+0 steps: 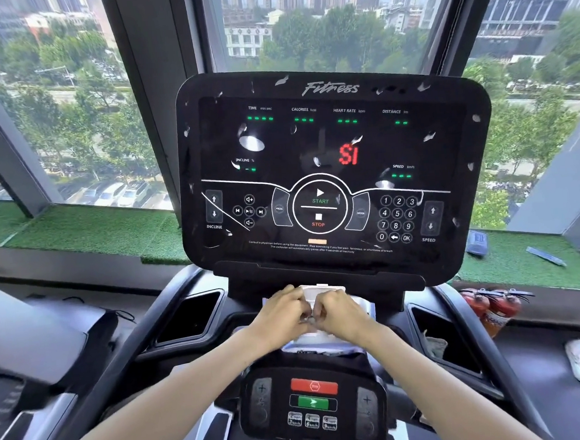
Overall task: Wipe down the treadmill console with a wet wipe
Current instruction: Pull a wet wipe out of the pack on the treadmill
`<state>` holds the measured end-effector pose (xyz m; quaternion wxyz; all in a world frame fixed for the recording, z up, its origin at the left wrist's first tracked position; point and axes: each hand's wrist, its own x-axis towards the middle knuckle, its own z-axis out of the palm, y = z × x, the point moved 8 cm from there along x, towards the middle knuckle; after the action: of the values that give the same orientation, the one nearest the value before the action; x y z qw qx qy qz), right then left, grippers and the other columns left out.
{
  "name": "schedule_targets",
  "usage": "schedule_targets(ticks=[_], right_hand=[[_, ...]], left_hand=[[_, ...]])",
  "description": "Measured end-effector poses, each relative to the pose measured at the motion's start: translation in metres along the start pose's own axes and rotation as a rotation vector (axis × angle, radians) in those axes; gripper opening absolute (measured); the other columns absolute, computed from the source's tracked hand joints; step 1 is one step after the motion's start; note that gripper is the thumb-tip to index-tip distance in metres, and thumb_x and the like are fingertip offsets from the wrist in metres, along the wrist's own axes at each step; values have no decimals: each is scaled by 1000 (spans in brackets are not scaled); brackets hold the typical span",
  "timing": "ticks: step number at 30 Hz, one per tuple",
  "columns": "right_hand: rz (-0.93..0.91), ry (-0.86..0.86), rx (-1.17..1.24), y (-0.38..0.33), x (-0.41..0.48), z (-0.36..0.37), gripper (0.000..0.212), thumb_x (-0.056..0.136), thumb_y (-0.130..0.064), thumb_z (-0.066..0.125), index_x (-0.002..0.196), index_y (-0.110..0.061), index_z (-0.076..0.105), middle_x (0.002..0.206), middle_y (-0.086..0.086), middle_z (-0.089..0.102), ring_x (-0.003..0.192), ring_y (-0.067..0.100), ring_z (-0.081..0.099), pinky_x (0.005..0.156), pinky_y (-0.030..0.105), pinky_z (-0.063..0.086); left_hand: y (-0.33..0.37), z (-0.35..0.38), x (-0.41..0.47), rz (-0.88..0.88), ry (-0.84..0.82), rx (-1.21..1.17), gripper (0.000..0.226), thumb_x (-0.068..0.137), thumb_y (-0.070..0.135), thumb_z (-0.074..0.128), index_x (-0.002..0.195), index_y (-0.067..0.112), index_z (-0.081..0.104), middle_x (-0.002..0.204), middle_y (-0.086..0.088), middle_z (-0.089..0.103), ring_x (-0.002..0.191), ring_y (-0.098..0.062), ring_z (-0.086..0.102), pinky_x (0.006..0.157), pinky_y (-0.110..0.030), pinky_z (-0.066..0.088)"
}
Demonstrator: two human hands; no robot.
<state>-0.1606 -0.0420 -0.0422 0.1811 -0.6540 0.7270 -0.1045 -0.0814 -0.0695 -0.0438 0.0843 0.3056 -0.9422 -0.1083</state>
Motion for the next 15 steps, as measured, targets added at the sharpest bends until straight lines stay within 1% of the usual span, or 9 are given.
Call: schedule_targets(ticks=[3, 6, 8, 10, 12, 13, 15], right_hand=[[8, -20, 25, 3, 3, 2, 12, 78, -14, 68, 88, -10, 74, 93, 9, 71, 90, 25, 64, 74, 27, 48], [30, 12, -26, 4, 0, 0, 18, 82, -9, 59, 93, -11, 73, 101, 11, 68, 93, 29, 63, 78, 31, 50], [24, 66, -96, 0, -5, -5, 22, 82, -4, 51, 93, -11, 69, 103, 10, 66, 95, 32, 61, 76, 33, 49], [10, 137, -139, -4, -9, -13, 23, 80, -1, 47, 87, -14, 65, 101, 5, 65, 94, 29, 61, 71, 31, 45], [3, 195, -92, -2, -10, -24, 23, 79, 1, 47, 79, -19, 57, 96, 0, 61, 89, 26, 60, 66, 29, 39], [-6, 215, -49, 1, -11, -30, 20, 81, 0, 48, 78, -18, 56, 93, -2, 59, 87, 24, 58, 65, 29, 38], [-35, 225, 28, 5, -13, -38, 12, 86, -9, 50, 81, -17, 56, 91, -6, 56, 88, 19, 55, 69, 32, 43]], left_hand=[[-4, 3, 0, -48, -21, -43, 27, 78, 34, 67, 96, 14, 65, 94, -1, 53, 94, -17, 43, 72, -22, 27], [-5, 5, 2, -121, -30, -126, 27, 77, 28, 67, 102, 19, 65, 89, 5, 47, 92, -17, 42, 73, -25, 28], [-5, 7, 3, -151, -55, -157, 21, 78, 26, 66, 98, 18, 66, 88, 5, 45, 92, -19, 42, 77, -28, 32], [-6, 10, 4, -171, -81, -148, 15, 79, 25, 64, 90, 15, 65, 87, 3, 46, 89, -19, 41, 78, -29, 33], [-6, 11, 4, -184, -104, -108, 13, 78, 25, 65, 81, 14, 60, 86, 2, 44, 88, -19, 40, 76, -29, 31], [-6, 12, 4, -194, -114, -102, 14, 77, 26, 65, 79, 15, 57, 86, 3, 43, 89, -20, 41, 76, -29, 30], [-6, 12, 6, -212, -130, -100, 15, 77, 28, 65, 81, 16, 57, 91, 2, 48, 97, -22, 45, 80, -29, 31]])
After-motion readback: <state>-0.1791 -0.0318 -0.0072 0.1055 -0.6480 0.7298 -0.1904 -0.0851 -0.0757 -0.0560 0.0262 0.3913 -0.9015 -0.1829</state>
